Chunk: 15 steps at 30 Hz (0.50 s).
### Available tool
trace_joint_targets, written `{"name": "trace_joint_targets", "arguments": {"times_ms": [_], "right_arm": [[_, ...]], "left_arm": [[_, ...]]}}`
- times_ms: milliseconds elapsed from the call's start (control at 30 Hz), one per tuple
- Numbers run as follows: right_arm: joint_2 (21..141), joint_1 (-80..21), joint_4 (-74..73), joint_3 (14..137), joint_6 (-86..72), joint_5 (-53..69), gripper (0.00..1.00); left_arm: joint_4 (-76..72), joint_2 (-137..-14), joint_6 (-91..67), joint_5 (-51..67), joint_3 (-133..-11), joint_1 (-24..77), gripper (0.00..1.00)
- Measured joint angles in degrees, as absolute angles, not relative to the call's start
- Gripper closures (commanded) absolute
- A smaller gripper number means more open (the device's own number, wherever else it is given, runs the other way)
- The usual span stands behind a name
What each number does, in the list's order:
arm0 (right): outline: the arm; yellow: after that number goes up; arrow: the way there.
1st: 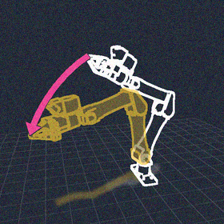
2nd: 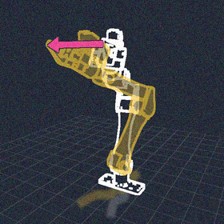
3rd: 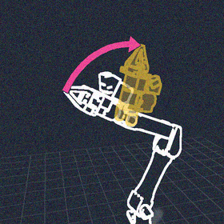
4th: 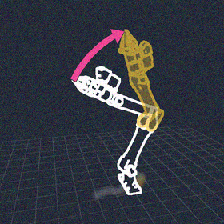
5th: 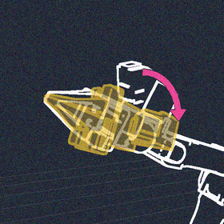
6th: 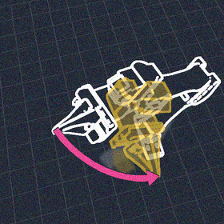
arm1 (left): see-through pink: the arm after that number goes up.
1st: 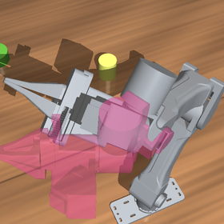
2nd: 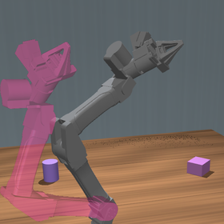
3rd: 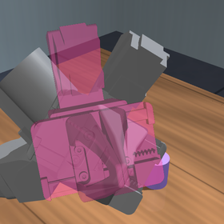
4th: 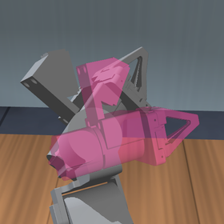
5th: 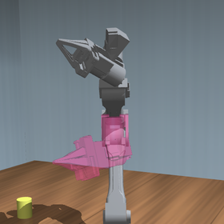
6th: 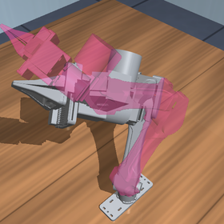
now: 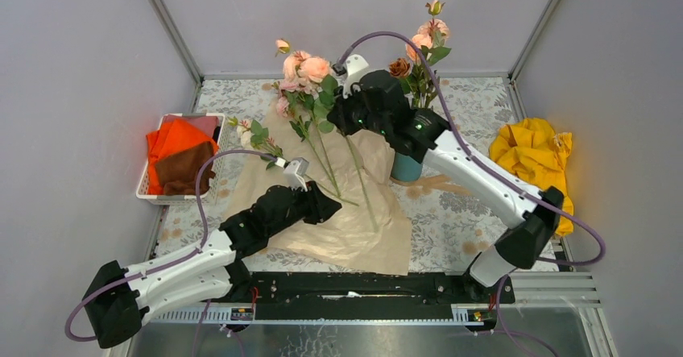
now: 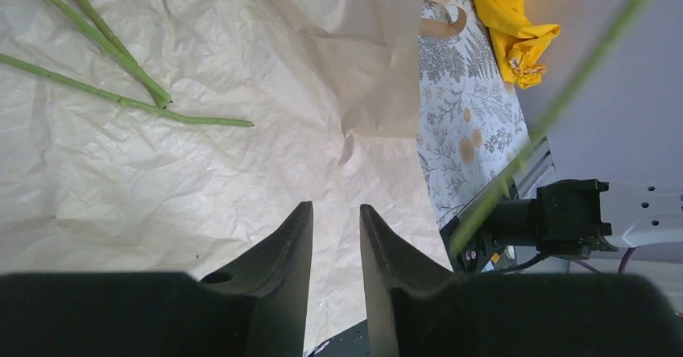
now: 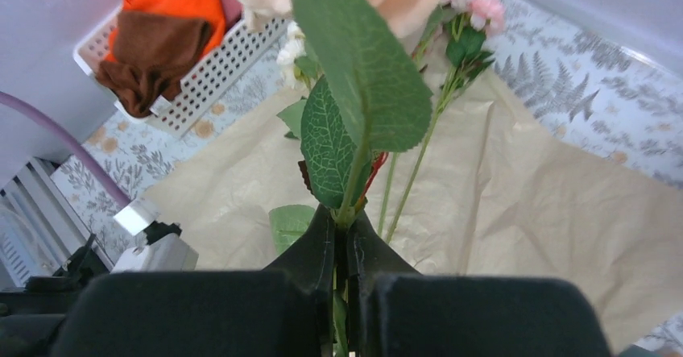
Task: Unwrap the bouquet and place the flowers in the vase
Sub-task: Pick up the fake flower from the wrapping paper.
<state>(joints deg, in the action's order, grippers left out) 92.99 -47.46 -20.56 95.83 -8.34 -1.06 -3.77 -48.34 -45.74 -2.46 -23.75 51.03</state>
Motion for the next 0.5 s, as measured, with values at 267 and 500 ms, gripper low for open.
{"name": "trace_joint_targets", "arguments": {"times_ms": [267, 500], "right_arm": [[79.6, -47.4, -15.2, 89.0, -2.9, -4.5, 1.0], [67.7, -47.3, -5.7, 81.2, 3.8, -10.5, 1.0]], "left_arm": [[-2.7, -47.4, -46.4, -3.3, -23.7, 51.0, 0.66], [-2.7, -47.3, -47.0, -3.7, -23.6, 51.0, 0.66]]}}
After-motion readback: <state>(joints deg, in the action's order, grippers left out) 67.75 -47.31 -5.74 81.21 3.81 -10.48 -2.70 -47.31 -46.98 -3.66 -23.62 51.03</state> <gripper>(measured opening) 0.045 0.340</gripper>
